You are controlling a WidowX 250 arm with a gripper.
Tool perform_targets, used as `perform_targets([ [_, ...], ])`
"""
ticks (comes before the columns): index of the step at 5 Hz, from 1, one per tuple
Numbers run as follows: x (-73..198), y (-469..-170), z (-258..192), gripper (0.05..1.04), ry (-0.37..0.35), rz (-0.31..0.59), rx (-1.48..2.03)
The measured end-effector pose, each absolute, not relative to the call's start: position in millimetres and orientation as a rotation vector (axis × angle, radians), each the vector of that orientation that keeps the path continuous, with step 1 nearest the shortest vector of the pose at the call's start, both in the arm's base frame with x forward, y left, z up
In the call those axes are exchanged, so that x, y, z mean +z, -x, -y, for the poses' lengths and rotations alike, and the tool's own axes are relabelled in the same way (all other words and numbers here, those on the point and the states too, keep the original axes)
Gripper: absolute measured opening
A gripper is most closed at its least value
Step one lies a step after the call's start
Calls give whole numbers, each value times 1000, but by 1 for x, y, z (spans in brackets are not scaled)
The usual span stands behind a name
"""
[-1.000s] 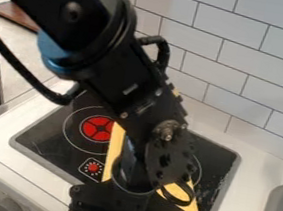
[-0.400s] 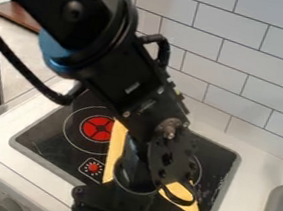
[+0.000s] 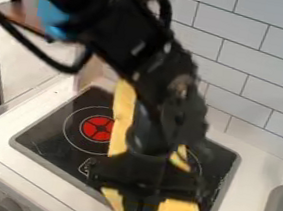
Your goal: Fold the yellow cloth from bottom to top
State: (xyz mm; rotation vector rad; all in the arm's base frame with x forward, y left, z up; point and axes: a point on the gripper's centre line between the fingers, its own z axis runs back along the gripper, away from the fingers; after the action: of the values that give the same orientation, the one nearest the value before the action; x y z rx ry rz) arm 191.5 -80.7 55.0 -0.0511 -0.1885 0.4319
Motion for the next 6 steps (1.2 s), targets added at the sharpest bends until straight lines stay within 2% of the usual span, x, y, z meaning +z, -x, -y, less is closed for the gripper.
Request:
perform_targets([
  [1,72,-215,73,47,102,214,524],
  [3,85,-275,58,47,132,228,688],
  [5,81,-317,38,47,107,256,826],
  [6,67,-323,25,47,65,243,872],
])
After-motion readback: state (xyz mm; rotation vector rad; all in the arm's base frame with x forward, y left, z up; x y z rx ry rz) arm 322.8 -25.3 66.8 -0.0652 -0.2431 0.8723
